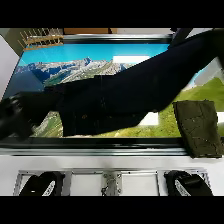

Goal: Fold the clothes and pants, and hang the long-sleeved shirts on hangers.

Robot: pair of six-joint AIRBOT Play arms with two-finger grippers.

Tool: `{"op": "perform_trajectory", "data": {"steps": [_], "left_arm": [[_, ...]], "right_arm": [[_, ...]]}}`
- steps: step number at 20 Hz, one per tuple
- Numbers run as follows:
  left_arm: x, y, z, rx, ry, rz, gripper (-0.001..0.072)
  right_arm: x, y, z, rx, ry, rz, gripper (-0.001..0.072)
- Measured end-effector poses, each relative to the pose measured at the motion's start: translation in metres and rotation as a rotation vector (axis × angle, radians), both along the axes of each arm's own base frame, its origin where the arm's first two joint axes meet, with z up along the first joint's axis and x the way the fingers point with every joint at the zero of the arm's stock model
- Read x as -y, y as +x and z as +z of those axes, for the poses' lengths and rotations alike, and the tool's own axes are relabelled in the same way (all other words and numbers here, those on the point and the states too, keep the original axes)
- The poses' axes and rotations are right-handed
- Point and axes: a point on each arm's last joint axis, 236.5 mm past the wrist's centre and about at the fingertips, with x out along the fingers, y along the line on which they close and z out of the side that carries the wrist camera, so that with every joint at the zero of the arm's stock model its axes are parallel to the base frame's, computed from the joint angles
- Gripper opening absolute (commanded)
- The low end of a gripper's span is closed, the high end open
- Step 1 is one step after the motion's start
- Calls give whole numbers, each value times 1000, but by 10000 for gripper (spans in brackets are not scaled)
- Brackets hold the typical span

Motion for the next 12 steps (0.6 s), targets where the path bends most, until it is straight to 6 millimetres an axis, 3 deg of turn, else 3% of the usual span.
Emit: {"op": "perform_trajectory", "data": {"steps": [3, 4, 6, 8, 12], "left_arm": [[0, -35, 19, 3, -91, -20, 22], [0, -38, 16, -20, -112, -20, 22], [4, -32, -8, -126, -137, -13, 22], [10, -12, -56, -290, -123, 5, 22], [14, 57, -176, -588, -50, 126, 23]], "right_arm": [[5, -29, 28, 77, 3, -2, 12], [5, -31, 30, 77, 2, -2, 12], [2, -18, 17, 20, 1, 1, 12], [-3, 14, -15, -103, -13, 6, 13], [-18, 103, -124, -440, -70, 12, 13]]}}
